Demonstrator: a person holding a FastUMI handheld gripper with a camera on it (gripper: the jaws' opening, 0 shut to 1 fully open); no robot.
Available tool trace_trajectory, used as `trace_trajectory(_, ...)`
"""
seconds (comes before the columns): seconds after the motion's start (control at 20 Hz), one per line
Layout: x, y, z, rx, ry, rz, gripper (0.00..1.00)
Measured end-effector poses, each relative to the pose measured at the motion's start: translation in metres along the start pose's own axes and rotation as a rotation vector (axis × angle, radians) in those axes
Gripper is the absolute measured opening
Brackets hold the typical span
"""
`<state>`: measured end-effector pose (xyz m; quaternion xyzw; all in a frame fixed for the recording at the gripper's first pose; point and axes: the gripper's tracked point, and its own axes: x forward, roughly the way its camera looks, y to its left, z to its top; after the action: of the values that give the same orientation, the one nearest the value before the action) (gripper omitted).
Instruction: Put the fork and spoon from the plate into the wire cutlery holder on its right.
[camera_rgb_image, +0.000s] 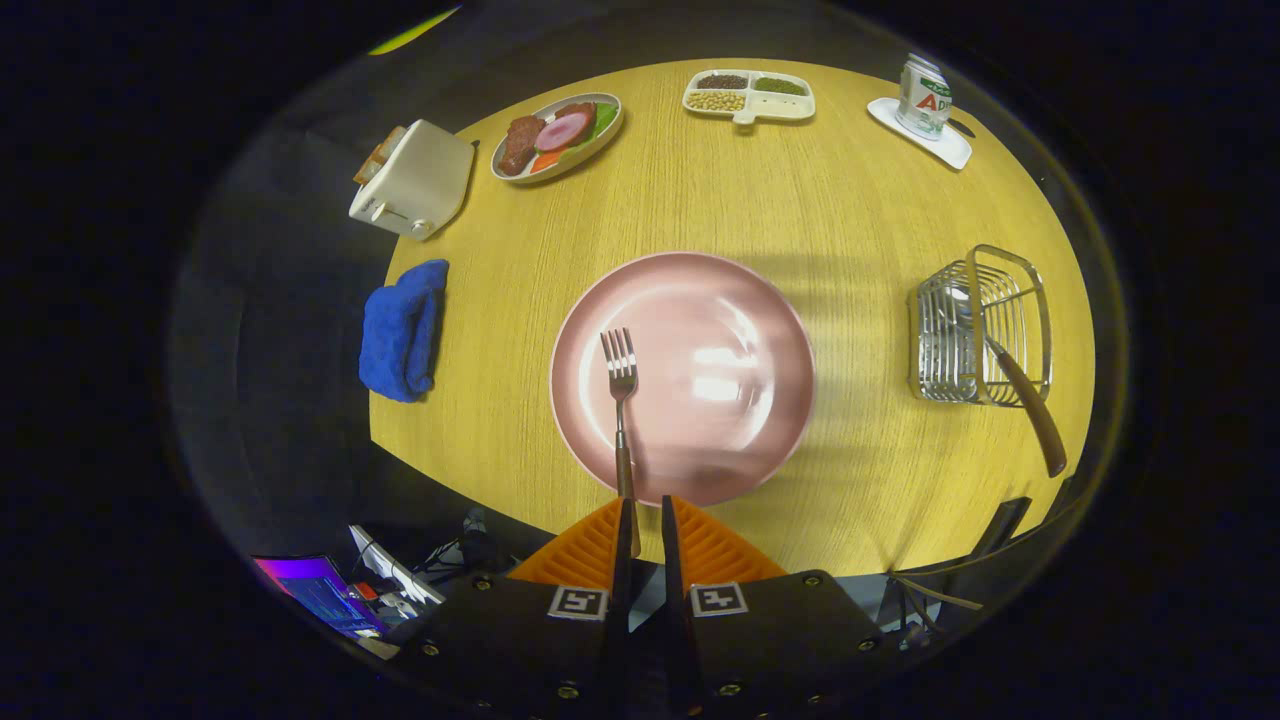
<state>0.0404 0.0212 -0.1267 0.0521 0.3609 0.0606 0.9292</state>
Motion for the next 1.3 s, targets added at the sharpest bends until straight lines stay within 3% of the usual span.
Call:
trace_trajectory(0.45, 0.042, 0.015, -0.023, -0.086, 0.101, -0.035, 0.19)
trace_trajectory(0.55, 0.048, 0.013, -0.027, -0.106, 0.115, -0.053, 0.41)
trace_trajectory(1.2, 0.074, 0.014, -0.046, -0.067, 0.142, -0.093, 0.41)
trace_trajectory(1.3, 0.055, 0.018, -0.041, -0.021, 0.116, -0.062, 0.16)
